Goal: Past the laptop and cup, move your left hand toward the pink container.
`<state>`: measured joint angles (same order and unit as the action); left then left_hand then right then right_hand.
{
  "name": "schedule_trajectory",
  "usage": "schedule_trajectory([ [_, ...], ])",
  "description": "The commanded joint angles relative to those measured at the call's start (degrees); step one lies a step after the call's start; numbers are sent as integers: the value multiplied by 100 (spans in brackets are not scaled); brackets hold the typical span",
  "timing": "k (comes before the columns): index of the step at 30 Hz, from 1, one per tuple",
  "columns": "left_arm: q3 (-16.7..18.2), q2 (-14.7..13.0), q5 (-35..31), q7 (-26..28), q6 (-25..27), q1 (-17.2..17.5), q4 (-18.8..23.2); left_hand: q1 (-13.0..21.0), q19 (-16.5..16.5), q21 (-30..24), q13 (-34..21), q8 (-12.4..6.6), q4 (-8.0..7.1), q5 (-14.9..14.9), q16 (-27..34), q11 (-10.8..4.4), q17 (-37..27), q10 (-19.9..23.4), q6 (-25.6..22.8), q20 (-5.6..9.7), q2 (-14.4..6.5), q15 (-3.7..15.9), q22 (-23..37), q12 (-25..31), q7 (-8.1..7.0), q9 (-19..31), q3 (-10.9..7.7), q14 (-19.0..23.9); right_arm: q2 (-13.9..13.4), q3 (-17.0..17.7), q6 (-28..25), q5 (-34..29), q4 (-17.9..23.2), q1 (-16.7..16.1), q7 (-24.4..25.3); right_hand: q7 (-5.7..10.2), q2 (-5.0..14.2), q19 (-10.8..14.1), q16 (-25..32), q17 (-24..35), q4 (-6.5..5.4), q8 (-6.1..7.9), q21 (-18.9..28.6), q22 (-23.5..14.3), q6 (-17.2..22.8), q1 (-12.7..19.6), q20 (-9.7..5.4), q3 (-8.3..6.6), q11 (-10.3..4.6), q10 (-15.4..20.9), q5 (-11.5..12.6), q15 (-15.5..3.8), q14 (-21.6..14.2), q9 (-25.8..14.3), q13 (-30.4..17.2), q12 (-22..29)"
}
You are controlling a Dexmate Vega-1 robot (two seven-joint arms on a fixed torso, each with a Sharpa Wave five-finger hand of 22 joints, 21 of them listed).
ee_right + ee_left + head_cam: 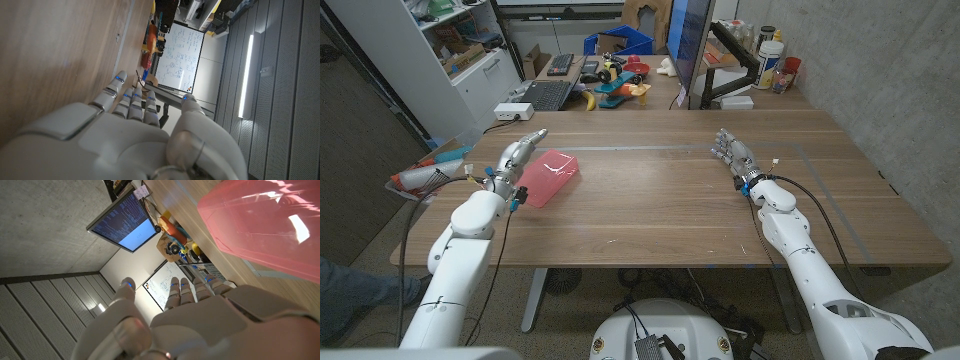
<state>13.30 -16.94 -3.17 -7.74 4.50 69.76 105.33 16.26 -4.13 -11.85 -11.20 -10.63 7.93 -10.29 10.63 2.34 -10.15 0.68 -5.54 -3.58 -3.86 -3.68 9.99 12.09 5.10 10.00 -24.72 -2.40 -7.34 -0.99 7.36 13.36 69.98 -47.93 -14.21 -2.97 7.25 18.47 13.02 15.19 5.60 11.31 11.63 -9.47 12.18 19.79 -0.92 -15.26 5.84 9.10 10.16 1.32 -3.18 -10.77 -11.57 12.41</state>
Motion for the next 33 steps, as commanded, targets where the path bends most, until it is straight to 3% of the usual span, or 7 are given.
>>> schedule_trajectory([
  [1,-89,-118,-463,211,261,26,151,80,-8,4,-16,-49,44,-21,28,-21,-13,20,-55,-47,20,-11,26,39,-7,33,-27,35,-2,29,-17,-7,-45,30,-30,14,37,48,5,-5,19,-1,-19,-34,57,16,9,8,8,42,34,-2,-65,-11,-22,-25],
  [21,-122,-182,-742,303,469,38,297,121,-7,13,-17,-49,56,-20,25,-35,-12,29,-80,-51,16,7,27,37,-24,35,-34,46,12,64,10,-18,-146,77,-59,14,39,53,2,-8,20,-2,-25,-34,58,15,8,14,14,45,34,-1,-63,-11,-23,-26],
  [33,-195,-256,-1231,597,561,135,393,158,6,16,-17,-64,65,-22,38,-62,-11,95,-141,-51,12,35,27,59,-62,36,-41,102,21,63,-1,-35,-107,53,-32,10,41,58,2,-11,23,-2,-28,-34,62,18,7,17,27,49,34,-1,-64,-12,-23,-26],
])
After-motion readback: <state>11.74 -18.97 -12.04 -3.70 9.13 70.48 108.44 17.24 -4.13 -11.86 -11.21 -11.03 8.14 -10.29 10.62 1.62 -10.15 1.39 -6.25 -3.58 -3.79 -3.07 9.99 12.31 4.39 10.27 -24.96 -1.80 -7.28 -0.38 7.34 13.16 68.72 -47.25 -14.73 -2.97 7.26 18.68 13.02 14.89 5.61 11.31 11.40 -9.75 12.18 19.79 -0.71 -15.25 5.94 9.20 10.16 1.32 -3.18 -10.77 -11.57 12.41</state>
